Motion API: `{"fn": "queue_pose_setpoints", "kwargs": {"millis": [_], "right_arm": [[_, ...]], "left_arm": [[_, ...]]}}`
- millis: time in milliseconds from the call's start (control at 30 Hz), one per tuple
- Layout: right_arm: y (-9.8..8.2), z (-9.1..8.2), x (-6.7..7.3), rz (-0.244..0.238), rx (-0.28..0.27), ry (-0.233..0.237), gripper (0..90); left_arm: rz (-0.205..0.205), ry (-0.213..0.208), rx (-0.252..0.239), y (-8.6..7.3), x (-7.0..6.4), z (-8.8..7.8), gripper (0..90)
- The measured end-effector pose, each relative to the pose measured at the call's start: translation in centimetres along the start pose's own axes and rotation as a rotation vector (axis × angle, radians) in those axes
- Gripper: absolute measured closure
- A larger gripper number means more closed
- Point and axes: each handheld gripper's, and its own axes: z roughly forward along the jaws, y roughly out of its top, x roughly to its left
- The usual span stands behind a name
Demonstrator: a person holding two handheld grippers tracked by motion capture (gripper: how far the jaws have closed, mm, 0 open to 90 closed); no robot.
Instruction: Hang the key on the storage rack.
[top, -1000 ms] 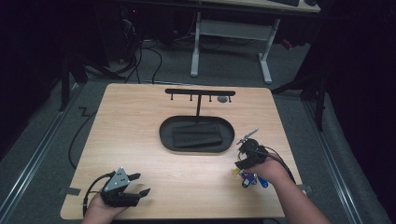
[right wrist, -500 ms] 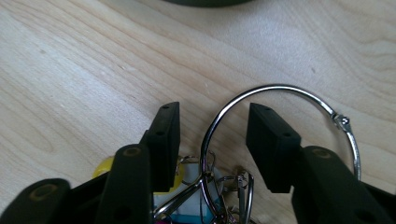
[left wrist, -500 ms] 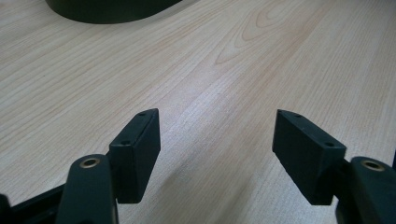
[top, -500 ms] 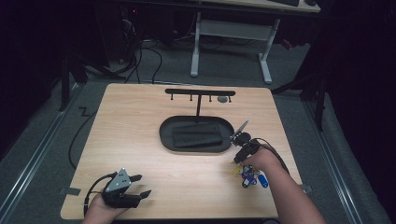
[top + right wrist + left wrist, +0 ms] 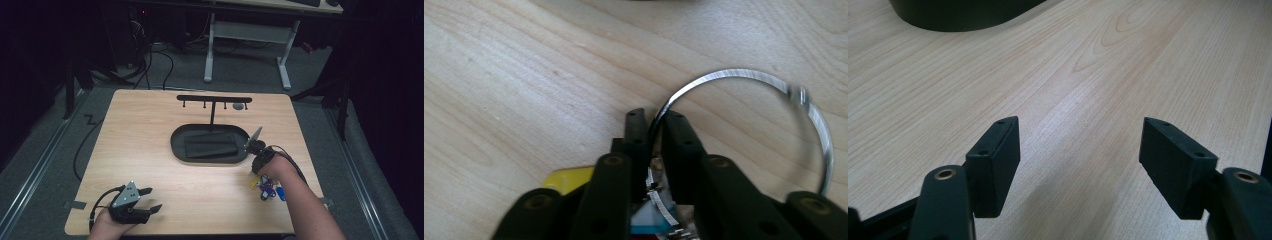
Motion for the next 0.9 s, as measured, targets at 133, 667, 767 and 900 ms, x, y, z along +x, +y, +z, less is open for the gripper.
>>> {"fn": "queue_pose_setpoints", "kwargs": {"millis": [133, 667, 767, 900], "right_arm": [[-0.1, 0.0, 0.5, -0.020, 0.004, -0.013, 86.7], [-3.0, -6.3, 1.9, -0.110, -0.080, -0.029, 87.2], [-3.5, -7.3, 2.0, -0.120, -0.078, -0.038, 87.4], [-4.2, -8.8, 2.3, -0.134, -0.084, -0.058, 87.6]], "left_arm": [[0.001, 0.002, 0.003, 0.0, 0.0, 0.0, 33.3], [-0.009, 0.011, 0.008, 0.1, 0.1, 0.0, 33.2], [-0.011, 0.013, 0.008, 0.1, 0.2, 0.0, 32.5], [-0.013, 0.011, 0.007, 0.0, 0.2, 0.1, 32.3]]}}
